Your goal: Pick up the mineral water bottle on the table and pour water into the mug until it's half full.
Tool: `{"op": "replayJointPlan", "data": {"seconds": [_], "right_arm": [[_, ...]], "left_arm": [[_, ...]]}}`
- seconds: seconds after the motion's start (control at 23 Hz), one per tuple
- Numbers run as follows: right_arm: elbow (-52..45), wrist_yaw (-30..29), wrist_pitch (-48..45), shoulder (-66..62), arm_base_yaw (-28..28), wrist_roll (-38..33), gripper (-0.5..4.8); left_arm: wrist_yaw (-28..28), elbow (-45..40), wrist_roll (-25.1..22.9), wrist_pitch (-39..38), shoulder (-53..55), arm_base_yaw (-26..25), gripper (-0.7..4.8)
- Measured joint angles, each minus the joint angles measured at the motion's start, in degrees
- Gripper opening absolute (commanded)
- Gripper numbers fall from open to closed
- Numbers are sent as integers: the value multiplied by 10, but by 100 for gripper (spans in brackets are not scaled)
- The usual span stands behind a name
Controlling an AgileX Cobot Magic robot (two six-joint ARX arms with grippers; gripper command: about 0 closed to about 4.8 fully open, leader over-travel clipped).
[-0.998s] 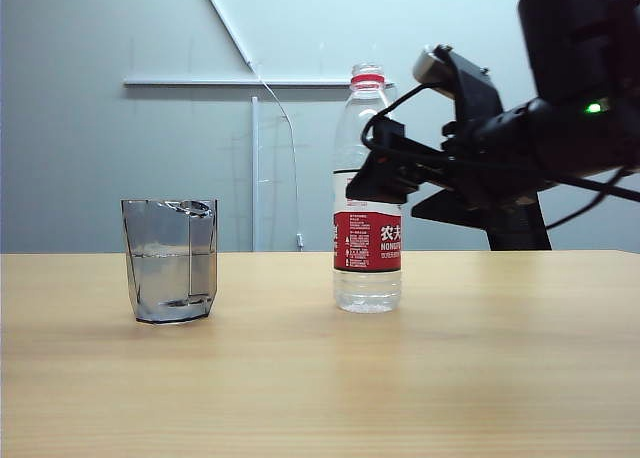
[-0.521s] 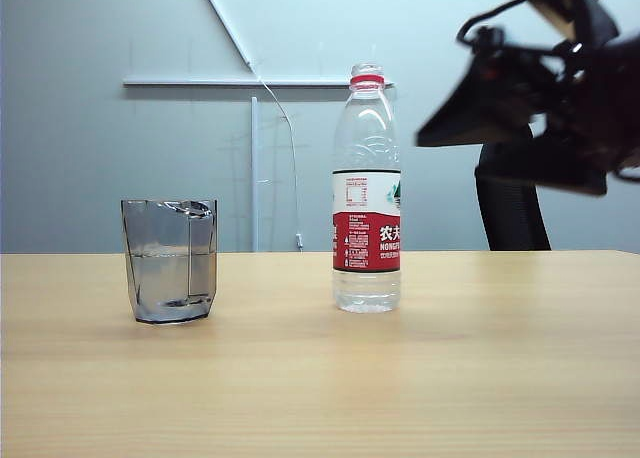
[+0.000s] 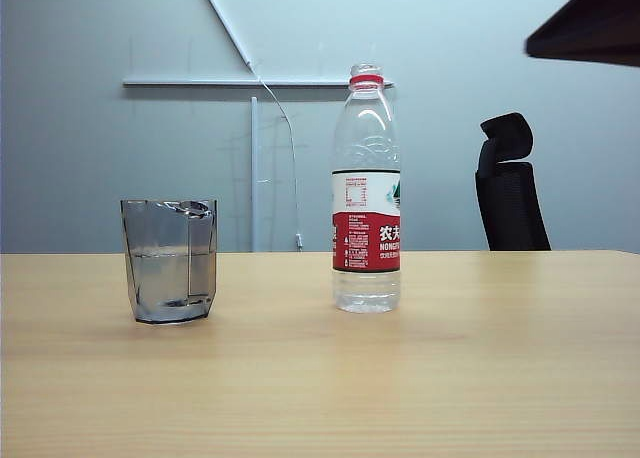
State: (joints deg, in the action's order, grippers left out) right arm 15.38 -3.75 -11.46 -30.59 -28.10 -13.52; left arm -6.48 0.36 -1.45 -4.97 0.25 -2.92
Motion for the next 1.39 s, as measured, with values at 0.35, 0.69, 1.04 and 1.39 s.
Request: {"op": "replayJointPlan", "data": {"seconds": [0.35,0.69,1.04,1.39], "right_arm": [[-1,24,64,123,0,0,-7],[-1,24,65,143,0,0,-7],[-72,70,101,188,89,113,-7],[-151,50,72,303,245,11,-7]], "left_arm": [[0,0,0,0,0,0,-2],[0,0,0,0,0,0,-2],[0,0,0,0,0,0,-2],[0,0,0,0,0,0,-2]]}}
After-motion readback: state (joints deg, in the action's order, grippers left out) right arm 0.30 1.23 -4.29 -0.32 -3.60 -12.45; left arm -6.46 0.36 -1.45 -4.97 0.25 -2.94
